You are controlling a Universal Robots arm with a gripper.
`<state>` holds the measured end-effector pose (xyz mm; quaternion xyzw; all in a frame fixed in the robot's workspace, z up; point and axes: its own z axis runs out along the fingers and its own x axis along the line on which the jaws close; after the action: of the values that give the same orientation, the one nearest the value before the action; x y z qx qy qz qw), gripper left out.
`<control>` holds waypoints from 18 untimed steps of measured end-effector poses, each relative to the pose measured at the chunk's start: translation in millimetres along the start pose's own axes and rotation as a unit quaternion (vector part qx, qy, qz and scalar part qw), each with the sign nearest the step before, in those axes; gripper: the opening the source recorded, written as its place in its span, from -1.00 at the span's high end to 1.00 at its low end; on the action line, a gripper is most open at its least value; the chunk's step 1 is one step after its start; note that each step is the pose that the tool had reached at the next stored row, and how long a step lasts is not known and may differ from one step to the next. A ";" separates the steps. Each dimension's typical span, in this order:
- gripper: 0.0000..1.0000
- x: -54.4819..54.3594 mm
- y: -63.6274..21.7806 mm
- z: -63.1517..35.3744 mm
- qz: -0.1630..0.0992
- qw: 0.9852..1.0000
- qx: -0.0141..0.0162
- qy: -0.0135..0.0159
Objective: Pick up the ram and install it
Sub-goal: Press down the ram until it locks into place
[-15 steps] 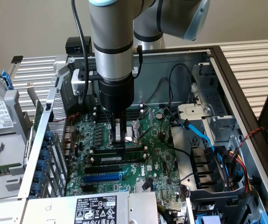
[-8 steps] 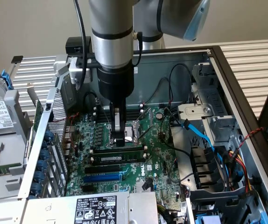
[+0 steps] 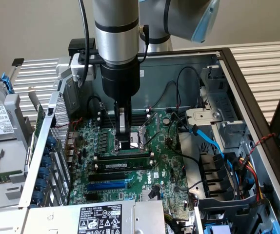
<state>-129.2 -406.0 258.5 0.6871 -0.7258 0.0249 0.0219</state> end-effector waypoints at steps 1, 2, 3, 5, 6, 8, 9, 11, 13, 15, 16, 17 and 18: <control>0.80 0.0 0.0 0.0 0.000 1.000 0.000 0.000; 0.80 0.0 0.0 0.0 0.000 1.000 0.000 0.000; 0.80 0.0 0.0 0.0 0.000 1.000 0.000 0.000; 0.80 0.0 0.0 0.0 0.000 1.000 0.000 0.000; 0.80 0.0 0.0 0.0 0.000 1.000 0.000 0.000; 0.80 0.0 0.0 0.0 0.000 1.000 0.000 0.000; 0.80 0.0 0.0 0.0 0.000 1.000 0.000 0.000; 0.80 0.0 0.0 0.0 0.002 1.000 0.000 0.000; 0.80 0.0 0.1 -0.1 0.015 1.000 -0.001 0.000; 0.80 0.0 0.0 -0.1 0.028 1.000 -0.002 0.000; 0.80 0.0 0.0 -0.1 0.035 0.999 -0.002 0.000; 0.80 0.0 0.1 -0.1 0.041 0.999 -0.003 0.000; 0.80 0.0 0.1 0.0 0.048 0.999 -0.003 0.000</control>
<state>-129.3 -406.0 258.6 0.6514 -0.7580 0.0239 0.0231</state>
